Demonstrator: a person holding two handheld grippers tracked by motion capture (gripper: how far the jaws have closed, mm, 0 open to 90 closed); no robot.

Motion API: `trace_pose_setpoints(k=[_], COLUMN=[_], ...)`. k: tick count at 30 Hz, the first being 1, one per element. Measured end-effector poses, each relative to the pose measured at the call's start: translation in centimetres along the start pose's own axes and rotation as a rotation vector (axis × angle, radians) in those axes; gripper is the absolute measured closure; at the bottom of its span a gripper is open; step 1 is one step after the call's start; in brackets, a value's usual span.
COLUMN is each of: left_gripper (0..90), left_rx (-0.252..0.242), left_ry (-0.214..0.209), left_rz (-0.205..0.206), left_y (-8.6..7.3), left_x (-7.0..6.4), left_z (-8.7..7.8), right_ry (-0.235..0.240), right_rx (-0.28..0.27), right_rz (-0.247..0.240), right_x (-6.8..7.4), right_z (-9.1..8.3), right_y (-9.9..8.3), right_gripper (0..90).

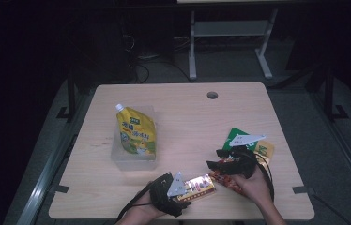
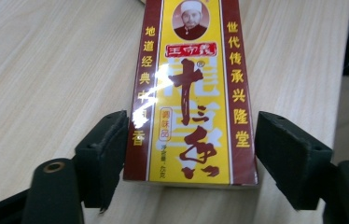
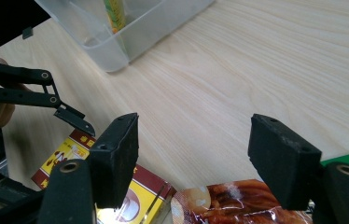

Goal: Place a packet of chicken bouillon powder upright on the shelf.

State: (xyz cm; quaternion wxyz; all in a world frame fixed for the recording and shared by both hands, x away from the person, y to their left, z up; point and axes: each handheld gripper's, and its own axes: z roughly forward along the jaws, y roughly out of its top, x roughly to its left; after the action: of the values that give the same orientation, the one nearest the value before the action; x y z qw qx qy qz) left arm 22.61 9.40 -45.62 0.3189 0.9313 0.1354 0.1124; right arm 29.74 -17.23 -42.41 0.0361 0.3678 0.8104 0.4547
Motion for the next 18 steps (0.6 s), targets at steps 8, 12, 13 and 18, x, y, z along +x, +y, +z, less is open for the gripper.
trace_pose_setpoints(k=[8,12,13,18], left_gripper=[29.6,29.2,29.1,29.2], left_rx=[0.012,0.013,0.016,0.022], left_ry=[-0.020,-0.022,-0.024,-0.029], left_rz=[-0.010,-0.015,-0.016,-0.025], left_y=[-0.02,0.00,0.02,0.06], left_x=[0.33,0.33,0.37,0.44], left_z=[0.08,0.27,0.29,0.49], right_ry=[-0.010,-0.030,-0.039,-0.046], right_rx=[0.005,0.008,0.012,-0.019], right_rz=[-0.017,0.008,0.006,0.012], right_x=[0.20,0.00,-0.08,-0.41], right_z=[0.16,-0.10,-0.18,-0.75], right_y=[-0.26,-0.53,-0.61,-0.73], right_gripper=[31.2,29.4,29.4,29.2])
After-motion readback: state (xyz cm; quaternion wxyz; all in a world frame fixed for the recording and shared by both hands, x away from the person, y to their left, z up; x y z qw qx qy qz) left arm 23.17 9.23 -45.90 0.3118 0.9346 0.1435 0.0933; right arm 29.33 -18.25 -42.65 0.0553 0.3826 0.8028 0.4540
